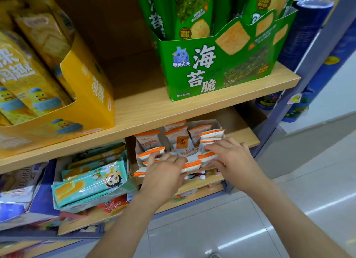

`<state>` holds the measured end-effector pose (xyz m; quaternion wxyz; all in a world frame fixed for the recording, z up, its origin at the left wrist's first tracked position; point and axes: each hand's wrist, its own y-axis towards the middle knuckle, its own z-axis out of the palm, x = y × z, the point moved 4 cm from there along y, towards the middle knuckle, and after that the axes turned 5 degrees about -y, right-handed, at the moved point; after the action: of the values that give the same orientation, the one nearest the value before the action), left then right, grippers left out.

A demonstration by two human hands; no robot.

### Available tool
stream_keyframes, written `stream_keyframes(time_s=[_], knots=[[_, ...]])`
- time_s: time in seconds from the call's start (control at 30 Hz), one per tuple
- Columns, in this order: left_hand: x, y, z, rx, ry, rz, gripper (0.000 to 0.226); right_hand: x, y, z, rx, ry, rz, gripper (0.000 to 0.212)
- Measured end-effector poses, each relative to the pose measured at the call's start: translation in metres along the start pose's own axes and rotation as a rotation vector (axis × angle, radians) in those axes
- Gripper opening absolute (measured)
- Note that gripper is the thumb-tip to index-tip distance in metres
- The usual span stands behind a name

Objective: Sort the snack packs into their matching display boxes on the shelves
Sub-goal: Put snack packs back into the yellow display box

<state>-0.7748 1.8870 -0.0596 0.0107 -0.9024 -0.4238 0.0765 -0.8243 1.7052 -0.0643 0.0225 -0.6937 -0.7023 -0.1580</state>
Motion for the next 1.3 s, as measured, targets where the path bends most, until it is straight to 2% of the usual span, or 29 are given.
stream_keyframes(time_s=[0.13, 0.33, 0.4, 0.5, 0.6, 0.73, 0.83, 0.93, 1.0, 1.07, 1.13, 1.2, 1.3], knots=[[0.003, 0.002, 0.000, 0.018, -0.016, -0.045, 0.037, -0.015, 0.000, 0.007, 0.006, 0.111, 0.060, 0.040], [0.005, 0.001, 0.003, 0.038, 0.046, -0.041, 0.046, -0.027, -0.003, 0.010, -0.050, 0.326, 0.189, 0.035], [0.005, 0.004, 0.005, 0.086, 0.129, -0.030, 0.049, -0.030, -0.006, 0.015, -0.001, 0.343, 0.214, 0.037], [0.004, 0.010, 0.010, 0.117, 0.255, -0.017, 0.042, -0.028, -0.013, 0.036, 0.134, 0.329, 0.247, 0.049], [0.010, 0.020, 0.012, 0.073, 0.254, -0.044, 0.037, -0.028, -0.011, 0.045, 0.087, 0.352, 0.292, 0.043], [0.017, 0.035, 0.006, 0.074, 0.096, -0.083, 0.048, -0.032, 0.007, 0.046, 0.011, 0.359, 0.278, 0.043], [0.020, 0.040, -0.009, -0.029, -0.067, -0.143, 0.040, -0.038, 0.018, 0.045, 0.028, 0.329, 0.272, 0.047], [0.024, 0.049, -0.019, -0.084, -0.065, -0.251, 0.036, -0.040, 0.017, 0.045, 0.042, 0.306, 0.243, 0.054], [0.026, 0.057, -0.019, -0.041, -0.037, -0.336, 0.035, -0.038, 0.014, 0.044, 0.033, 0.303, 0.247, 0.060], [0.025, 0.062, -0.018, -0.026, -0.027, -0.380, 0.038, -0.032, 0.012, 0.036, -0.035, 0.212, 0.255, 0.062], [0.025, 0.064, -0.016, -0.061, -0.023, -0.397, 0.037, -0.016, 0.010, 0.023, -0.170, 0.174, 0.232, 0.055], [0.026, 0.062, -0.015, -0.089, -0.013, -0.398, 0.036, 0.011, 0.009, 0.016, -0.241, 0.289, 0.143, 0.041], [0.023, 0.053, -0.016, -0.108, -0.014, -0.353, 0.032, 0.048, 0.014, 0.023, -0.145, 0.439, 0.051, 0.040]])
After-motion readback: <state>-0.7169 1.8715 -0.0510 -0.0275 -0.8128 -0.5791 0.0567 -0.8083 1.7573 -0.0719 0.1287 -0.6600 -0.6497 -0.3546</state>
